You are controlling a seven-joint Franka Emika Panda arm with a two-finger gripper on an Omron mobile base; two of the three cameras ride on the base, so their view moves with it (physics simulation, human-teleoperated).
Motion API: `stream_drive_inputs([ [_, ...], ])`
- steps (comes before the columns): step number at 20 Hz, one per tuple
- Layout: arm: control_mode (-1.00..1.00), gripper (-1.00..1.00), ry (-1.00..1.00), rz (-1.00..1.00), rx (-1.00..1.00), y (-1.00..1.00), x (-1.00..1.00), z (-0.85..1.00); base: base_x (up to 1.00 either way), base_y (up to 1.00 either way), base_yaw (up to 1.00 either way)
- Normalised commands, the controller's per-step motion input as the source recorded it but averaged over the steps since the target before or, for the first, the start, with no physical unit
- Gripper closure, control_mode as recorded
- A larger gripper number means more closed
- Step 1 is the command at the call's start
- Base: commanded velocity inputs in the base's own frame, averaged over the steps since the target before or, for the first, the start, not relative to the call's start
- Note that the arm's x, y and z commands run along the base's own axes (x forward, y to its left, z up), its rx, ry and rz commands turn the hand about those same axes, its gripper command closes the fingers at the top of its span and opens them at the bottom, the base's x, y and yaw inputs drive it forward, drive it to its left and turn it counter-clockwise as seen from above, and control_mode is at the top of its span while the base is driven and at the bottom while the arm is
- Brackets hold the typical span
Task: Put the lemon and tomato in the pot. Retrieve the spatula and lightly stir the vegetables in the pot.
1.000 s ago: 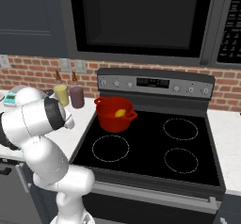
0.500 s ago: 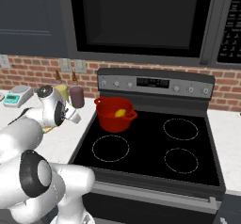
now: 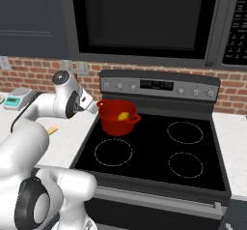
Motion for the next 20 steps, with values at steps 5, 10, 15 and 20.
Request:
stream_drive_inputs([
  [5,-1.00,1.00,0.00,-0.01,-0.08,-0.31,0.47,-0.01,0.00,0.00,0.00],
  [10,-1.00,1.00,0.00,0.00,-0.18,-0.24,0.53,-0.49,0.00,0.00,0.00],
  [15,-1.00,1.00,0.00,0.00,-0.15,-0.26,0.57,-0.39,0.00,0.00,0.00],
  [20,-1.00,1.00,0.05,0.00,-0.04,-0.24,0.54,-0.16,0.00,0.00,0.00],
])
